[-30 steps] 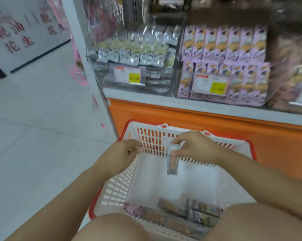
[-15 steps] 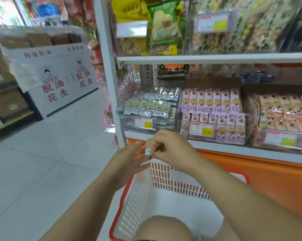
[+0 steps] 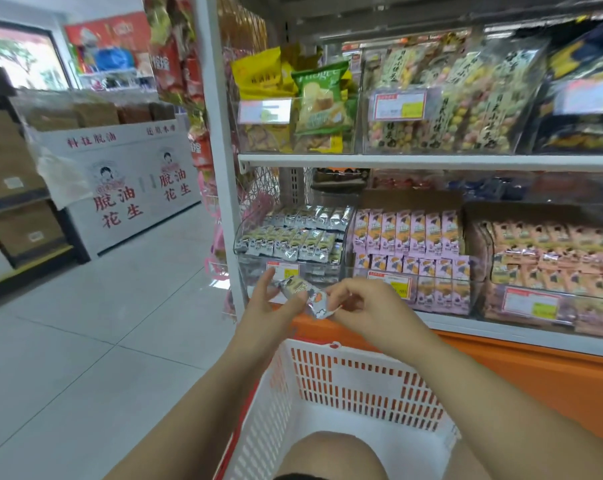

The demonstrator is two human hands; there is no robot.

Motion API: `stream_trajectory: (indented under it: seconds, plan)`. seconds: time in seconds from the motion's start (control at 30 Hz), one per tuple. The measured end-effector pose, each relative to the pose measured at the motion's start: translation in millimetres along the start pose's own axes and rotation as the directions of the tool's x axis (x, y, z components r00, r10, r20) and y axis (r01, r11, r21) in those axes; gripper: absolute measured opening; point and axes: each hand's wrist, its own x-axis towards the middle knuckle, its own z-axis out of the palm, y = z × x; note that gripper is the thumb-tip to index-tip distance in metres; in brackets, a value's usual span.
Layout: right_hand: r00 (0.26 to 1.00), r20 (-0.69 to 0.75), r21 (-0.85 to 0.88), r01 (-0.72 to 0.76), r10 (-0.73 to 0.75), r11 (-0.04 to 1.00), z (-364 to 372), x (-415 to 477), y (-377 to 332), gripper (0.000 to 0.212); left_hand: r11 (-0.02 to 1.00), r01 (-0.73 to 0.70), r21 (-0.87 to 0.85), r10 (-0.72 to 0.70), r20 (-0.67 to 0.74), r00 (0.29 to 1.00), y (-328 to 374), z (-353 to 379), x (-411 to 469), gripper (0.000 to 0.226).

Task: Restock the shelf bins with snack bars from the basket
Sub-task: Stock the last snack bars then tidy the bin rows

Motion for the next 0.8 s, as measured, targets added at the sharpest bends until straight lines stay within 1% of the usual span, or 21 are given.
stream_trajectory:
  seconds: [0.07,0.13,0.17,0.23,0.3,0.37,0.47,0.53,0.57,0.6,0.67,0.7,0.73,0.8]
  plan:
    - [0.999,-0.001,0.08,-0.039,0.039,0.996,-11.9,-3.0,-3.0,0.023,0.968,-0.071,0.243,0.06,0.052,0.997,5.9,-5.9,1.0,0.058]
    - [0.997,-0.014,0.128,-0.071,0.074,0.989,-22.4,-6.8,-5.7,0.021,0.914,-0.14,0.382,0.078,0.174,0.982,12.8,-12.1,-1.8,0.045]
    - [0.995,-0.017,0.166,-0.098,0.102,0.981,-26.3,-8.1,-6.4,0.02,0.896,-0.164,0.413,0.071,0.231,0.97,15.7,-14.8,-3.0,0.04]
    - [0.987,-0.001,0.305,-0.153,0.161,0.94,-31.6,-8.8,-7.3,0.016,0.898,-0.176,0.403,0.052,0.301,0.952,20.3,-18.8,-4.8,0.033]
    - [0.981,0.014,0.473,-0.176,0.192,0.863,-35.6,-6.0,-9.6,0.014,0.93,-0.146,0.337,0.022,0.345,0.938,21.5,-22.1,-3.1,0.028]
    - [0.976,0.0,0.585,-0.177,0.218,0.792,-36.4,1.1,-10.7,0.012,0.956,-0.107,0.274,-0.001,0.364,0.932,21.7,-23.4,2.6,0.028]
    - [0.956,-0.04,0.658,-0.193,0.29,0.728,-28.4,15.4,-3.9,0.01,0.968,-0.092,0.232,0.024,0.281,0.959,20.3,-20.7,15.5,0.033]
    - [0.941,-0.049,0.657,-0.222,0.334,0.72,-22.6,28.1,3.9,0.015,0.965,-0.074,0.251,0.02,0.212,0.977,19.8,-16.8,28.9,0.034]
    - [0.934,-0.066,0.625,-0.236,0.351,0.744,-20.2,36.1,9.2,0.018,0.963,-0.06,0.262,0.012,0.182,0.983,20.2,-14.6,36.3,0.036]
    - [0.927,-0.11,0.536,-0.249,0.359,0.807,-18.5,44.5,15.4,0.021,0.96,-0.048,0.274,0.008,0.146,0.989,20.3,-12.2,45.1,0.037]
    - [0.913,-0.258,0.233,-0.259,0.316,0.938,-14.9,60.0,32.1,0.026,0.952,-0.035,0.303,0.023,0.044,0.999,20.0,-5.8,64.3,0.032]
    - [0.907,-0.32,0.089,-0.259,0.273,0.962,-12.4,65.4,41.2,0.029,0.948,-0.044,0.316,0.05,-0.011,0.999,21.3,-0.9,74.2,0.026]
    - [0.905,-0.355,-0.048,-0.267,0.234,0.962,-9.8,68.7,50.3,0.031,0.94,-0.066,0.335,0.09,-0.057,0.994,23.4,5.9,84.0,0.02]
    - [0.917,-0.357,-0.307,-0.294,0.176,0.905,-4.9,71.8,68.2,0.036,0.908,-0.123,0.399,0.178,-0.104,0.978,28.7,21.9,102.8,0.014]
